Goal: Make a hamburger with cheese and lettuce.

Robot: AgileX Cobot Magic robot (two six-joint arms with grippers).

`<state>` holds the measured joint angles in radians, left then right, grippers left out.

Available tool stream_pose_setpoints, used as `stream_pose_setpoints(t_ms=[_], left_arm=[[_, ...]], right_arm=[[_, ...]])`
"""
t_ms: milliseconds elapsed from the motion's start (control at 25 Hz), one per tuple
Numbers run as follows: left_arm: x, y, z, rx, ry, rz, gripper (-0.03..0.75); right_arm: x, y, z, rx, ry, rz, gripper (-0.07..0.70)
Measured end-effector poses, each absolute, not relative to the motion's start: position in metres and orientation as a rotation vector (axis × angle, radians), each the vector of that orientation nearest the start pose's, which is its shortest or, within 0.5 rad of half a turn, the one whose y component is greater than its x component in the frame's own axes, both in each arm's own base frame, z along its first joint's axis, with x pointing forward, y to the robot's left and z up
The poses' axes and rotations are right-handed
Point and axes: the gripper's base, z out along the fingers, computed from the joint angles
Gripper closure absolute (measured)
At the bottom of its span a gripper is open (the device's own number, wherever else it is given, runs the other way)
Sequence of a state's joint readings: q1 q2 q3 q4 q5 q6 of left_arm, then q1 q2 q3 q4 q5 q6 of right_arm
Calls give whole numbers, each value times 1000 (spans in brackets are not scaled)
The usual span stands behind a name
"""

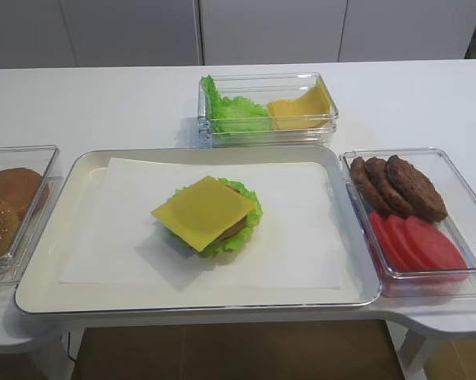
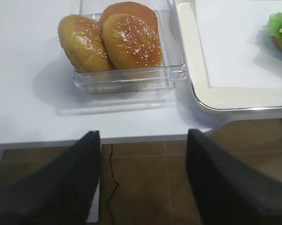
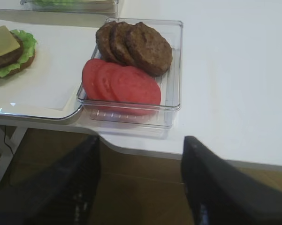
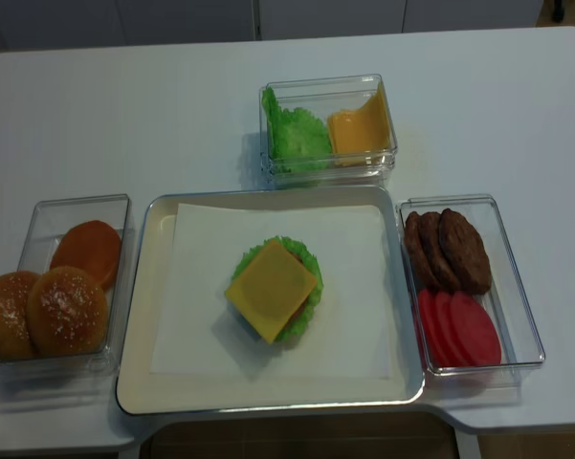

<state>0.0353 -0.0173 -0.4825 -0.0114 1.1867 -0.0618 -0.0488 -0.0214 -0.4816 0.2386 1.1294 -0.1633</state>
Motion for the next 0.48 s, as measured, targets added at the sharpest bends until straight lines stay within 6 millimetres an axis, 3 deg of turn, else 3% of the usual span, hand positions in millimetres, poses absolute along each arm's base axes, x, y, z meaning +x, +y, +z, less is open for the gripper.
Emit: stream_pose_setpoints(t_ms=[480], left_arm=[[-11,-1,262,-104,2168,-29,285]], right_arm=[[-9,20,268,-139,2085,156,248]])
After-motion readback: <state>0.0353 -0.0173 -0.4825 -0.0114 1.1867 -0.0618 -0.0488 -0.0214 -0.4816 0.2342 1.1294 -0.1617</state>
